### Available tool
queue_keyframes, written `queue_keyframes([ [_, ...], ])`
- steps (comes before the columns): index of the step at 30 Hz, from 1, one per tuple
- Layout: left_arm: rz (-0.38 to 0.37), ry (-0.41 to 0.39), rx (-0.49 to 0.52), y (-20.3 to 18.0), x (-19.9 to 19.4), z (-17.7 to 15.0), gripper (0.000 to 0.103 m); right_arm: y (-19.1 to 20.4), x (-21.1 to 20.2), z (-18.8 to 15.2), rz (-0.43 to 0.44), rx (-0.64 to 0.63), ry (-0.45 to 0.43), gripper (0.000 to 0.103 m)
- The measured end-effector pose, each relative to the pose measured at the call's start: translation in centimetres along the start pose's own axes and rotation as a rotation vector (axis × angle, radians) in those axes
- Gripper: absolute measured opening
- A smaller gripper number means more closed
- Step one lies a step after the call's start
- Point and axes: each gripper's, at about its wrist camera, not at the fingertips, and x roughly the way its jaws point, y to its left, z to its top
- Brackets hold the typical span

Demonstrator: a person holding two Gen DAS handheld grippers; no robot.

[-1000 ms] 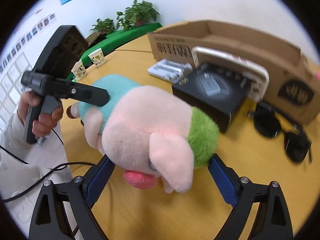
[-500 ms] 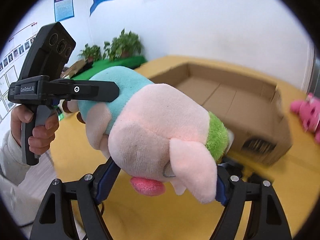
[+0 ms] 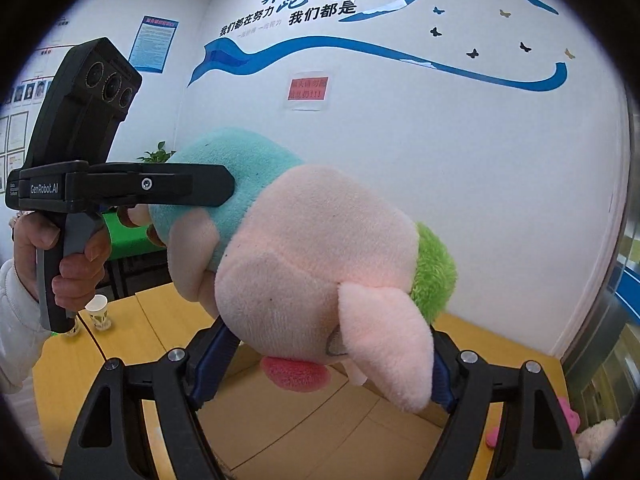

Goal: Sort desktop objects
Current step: 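Carry the pig plush into the cardboard box and open the left tool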

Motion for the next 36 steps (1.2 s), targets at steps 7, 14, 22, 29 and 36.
queue_keyframes([
  [7, 0.09, 0.157, -0.133, 9.2, 8.9, -2.5, 0.076, -3.2, 12.3, -0.4, 0.104, 0.07, 0.145, 0.08],
  [14, 0.127, 0.388, -0.379, 18.7, 19.0, -12.5, 0.076, -5.0, 26.9, -9.1, 0.197, 0.213, 0.386, 0.08],
  [22, 0.195, 0.565, -0.48, 22.8, 24.1, -19.4, 0.077, -5.1, 34.9, -16.4, 0.216, 0.316, 0.534, 0.08],
  [29, 0.266, 0.556, -0.492, 22.3, 22.7, -19.6, 0.085, -4.1, 37.3, -18.1, 0.206, 0.341, 0.53, 0.073],
  [36, 0.247, 0.508, -0.403, 21.1, 18.9, -17.7, 0.086, -2.7, 37.9, -15.7, 0.199, 0.301, 0.455, 0.073],
])
